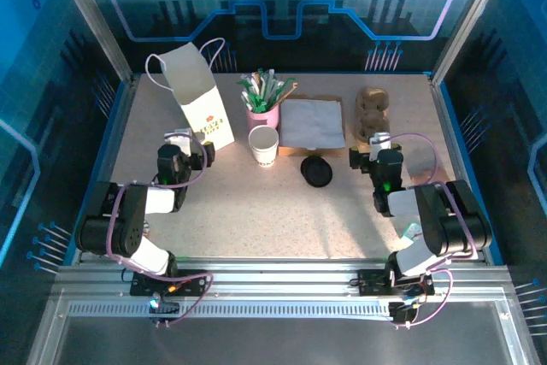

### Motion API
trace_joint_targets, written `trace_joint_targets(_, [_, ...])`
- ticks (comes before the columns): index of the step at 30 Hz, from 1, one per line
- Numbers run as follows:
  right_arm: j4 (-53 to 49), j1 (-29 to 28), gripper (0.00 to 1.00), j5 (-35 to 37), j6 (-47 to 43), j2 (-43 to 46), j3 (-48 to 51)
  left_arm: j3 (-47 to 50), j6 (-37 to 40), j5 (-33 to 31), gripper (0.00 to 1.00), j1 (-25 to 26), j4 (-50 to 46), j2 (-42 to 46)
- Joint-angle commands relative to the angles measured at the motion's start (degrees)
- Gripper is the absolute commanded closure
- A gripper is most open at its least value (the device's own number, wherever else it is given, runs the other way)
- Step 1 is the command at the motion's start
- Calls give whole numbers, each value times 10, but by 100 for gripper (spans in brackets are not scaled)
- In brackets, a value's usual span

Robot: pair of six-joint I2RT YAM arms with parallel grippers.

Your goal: Pack the takeout coffee

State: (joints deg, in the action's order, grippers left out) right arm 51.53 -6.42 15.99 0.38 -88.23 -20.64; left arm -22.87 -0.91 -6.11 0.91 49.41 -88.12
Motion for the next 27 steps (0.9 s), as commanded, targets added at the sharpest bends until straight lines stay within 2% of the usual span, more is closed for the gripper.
trace_joint_targets(1, [21, 6, 0, -1, 5, -2, -10, 4, 11, 11, 1, -3, 12, -3])
trace_joint_targets(25, [23, 5, 0, -1, 5, -1, -9, 3, 11, 12, 1, -3, 12, -2])
trace_joint_targets(27, [10, 2, 0, -3, 3, 25, -3, 6, 12, 10, 1, -3, 16, 0])
